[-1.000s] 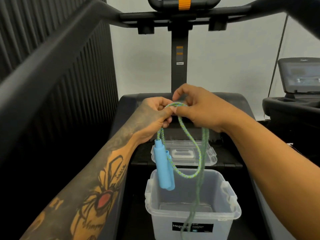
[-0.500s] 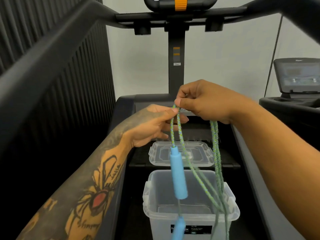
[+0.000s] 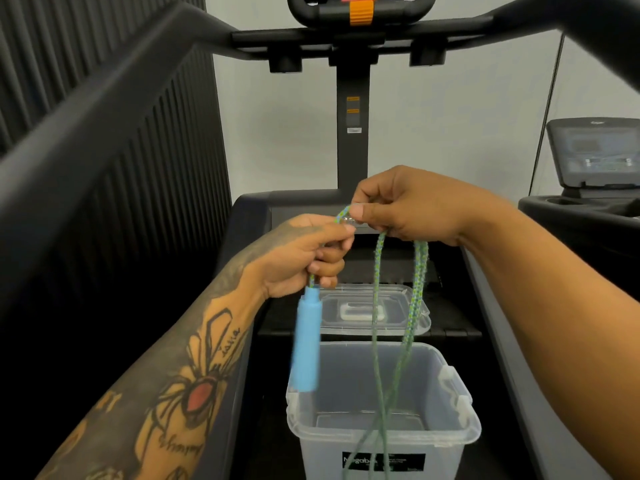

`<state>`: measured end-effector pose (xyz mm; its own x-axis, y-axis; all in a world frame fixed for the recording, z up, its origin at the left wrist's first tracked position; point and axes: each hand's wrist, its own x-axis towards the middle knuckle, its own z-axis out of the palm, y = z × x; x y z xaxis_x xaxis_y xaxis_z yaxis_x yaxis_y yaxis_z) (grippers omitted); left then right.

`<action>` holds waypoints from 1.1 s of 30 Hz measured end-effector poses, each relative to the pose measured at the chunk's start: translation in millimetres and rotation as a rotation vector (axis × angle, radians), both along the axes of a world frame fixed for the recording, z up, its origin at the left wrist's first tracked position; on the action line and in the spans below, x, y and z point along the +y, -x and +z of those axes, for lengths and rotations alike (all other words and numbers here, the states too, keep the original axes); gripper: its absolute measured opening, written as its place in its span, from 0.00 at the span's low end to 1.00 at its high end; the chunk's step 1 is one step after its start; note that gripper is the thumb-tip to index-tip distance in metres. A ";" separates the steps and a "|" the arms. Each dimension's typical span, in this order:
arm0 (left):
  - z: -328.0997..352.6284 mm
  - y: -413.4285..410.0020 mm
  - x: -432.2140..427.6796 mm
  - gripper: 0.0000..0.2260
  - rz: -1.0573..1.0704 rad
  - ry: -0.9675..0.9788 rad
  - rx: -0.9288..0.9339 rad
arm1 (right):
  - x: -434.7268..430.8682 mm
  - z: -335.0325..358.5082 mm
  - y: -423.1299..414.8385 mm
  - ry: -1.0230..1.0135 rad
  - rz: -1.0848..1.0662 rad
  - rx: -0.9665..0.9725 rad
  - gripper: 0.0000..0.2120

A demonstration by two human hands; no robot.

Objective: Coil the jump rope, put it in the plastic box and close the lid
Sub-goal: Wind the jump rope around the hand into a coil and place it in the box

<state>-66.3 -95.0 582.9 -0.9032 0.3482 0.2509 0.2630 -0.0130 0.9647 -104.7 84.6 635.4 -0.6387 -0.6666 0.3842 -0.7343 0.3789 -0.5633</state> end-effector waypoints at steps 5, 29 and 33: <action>-4.1 6.6 4.1 0.15 -0.031 -0.051 -0.061 | -5.3 0.2 8.4 -0.009 -0.041 0.138 0.09; -13.9 26.7 16.2 0.27 -0.549 -0.251 -0.160 | -27.0 28.7 14.5 -0.189 0.119 0.093 0.10; -12.1 24.9 17.3 0.26 -0.586 -0.276 -0.144 | -23.4 18.8 23.7 -0.045 0.157 0.029 0.11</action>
